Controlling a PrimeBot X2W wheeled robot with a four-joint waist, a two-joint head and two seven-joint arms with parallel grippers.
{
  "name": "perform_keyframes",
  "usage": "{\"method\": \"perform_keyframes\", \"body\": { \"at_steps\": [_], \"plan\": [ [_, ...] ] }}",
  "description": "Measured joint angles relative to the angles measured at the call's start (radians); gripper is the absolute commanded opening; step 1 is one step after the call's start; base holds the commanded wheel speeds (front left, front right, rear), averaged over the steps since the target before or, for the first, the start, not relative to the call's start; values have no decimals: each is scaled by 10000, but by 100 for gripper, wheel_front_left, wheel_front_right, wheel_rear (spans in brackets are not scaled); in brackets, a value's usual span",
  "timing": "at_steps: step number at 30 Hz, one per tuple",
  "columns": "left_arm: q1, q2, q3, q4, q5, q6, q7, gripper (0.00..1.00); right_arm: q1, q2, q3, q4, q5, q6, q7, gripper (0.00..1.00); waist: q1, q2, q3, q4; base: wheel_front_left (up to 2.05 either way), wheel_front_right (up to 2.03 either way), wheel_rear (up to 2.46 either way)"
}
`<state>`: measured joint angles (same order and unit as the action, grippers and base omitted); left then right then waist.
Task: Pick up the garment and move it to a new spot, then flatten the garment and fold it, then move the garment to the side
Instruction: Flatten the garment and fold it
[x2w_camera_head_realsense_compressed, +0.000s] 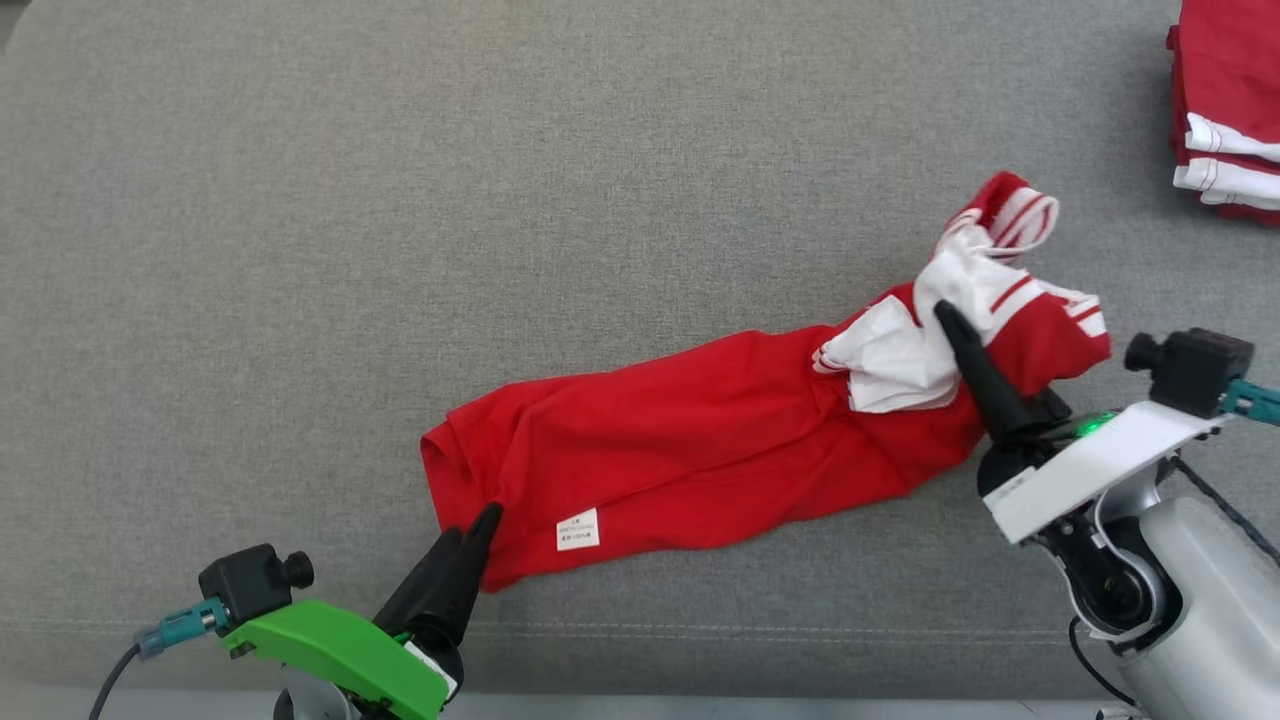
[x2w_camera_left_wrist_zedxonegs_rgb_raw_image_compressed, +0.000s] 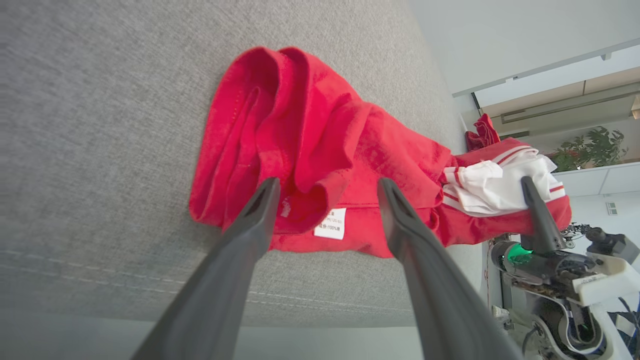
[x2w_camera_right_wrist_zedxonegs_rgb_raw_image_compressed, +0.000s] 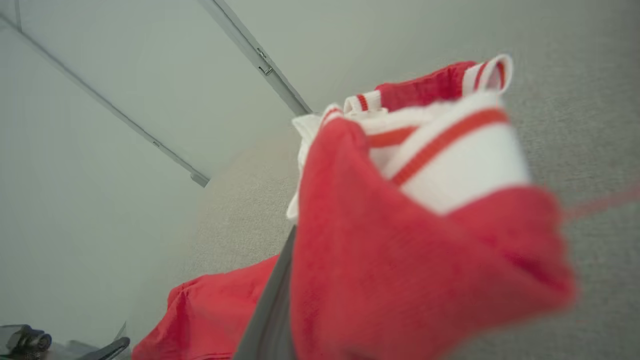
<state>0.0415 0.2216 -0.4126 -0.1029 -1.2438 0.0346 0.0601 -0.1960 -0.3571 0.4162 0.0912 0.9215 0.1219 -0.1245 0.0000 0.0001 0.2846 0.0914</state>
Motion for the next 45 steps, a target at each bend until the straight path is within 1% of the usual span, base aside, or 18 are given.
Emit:
{"method": "perform_keyframes", "body": {
  "at_steps": [7, 13, 20, 22, 26, 28, 30, 34, 38, 45],
  "plan": [
    [-9, -19, 128, 146, 0, -6, -96, 100, -4, -420, 1354, -1131, -780, 12, 1081, 0, 0, 0, -157, 183, 0, 0, 0],
    [-21, -167, 125, 293, -31, -92, -142, 100, -63, -420, 1630, -1684, -989, -6, 1446, 0, 0, 0, -277, 462, 0, 0, 0],
    [-49, -408, -56, 339, -115, -167, -140, 100, -559, -345, 2472, -2109, -1942, -184, 2174, 0, 0, 0, -331, 942, 0, 0, 0],
    [-105, -433, -56, 393, -213, -169, -142, 100, -660, -251, 2723, -2134, -2109, -196, 2366, 0, 0, 0, -320, 1105, 0, 0, 0],
    [-321, -523, -71, 510, -291, -257, -178, 100, -683, -35, 3076, -2052, -2270, -380, 2696, 0, 0, 0, -284, 1468, 0, 0, 0],
    [-337, -581, -79, 583, -297, -270, -186, 100, -676, 148, 3141, -1946, -2257, -531, 2794, 0, 0, 0, -263, 1661, 0, 0, 0],
    [-341, -654, -105, 658, -322, -349, -186, 100, -672, 311, 3170, -1812, -2251, -627, 2871, 0, 0, 0, -242, 1855, 0, 0, 0],
    [-356, -750, -167, 817, -372, -366, -186, 100, -672, 489, 3244, -1570, -2257, -807, 2951, 0, 0, 0, -207, 2248, 0, 0, 0],
    [-365, -807, -165, 901, -383, -449, -219, 100, -679, 566, 3498, -1415, -2370, -807, 3150, 0, 0, 0, -160, 2579, 0, 0, 0],
    [-381, -813, -75, 1041, -383, -535, -349, 100, -770, 729, 3747, -993, -2500, -811, 3294, 0, 0, 0, -116, 2865, 0, 0, 0]
  ]
}}
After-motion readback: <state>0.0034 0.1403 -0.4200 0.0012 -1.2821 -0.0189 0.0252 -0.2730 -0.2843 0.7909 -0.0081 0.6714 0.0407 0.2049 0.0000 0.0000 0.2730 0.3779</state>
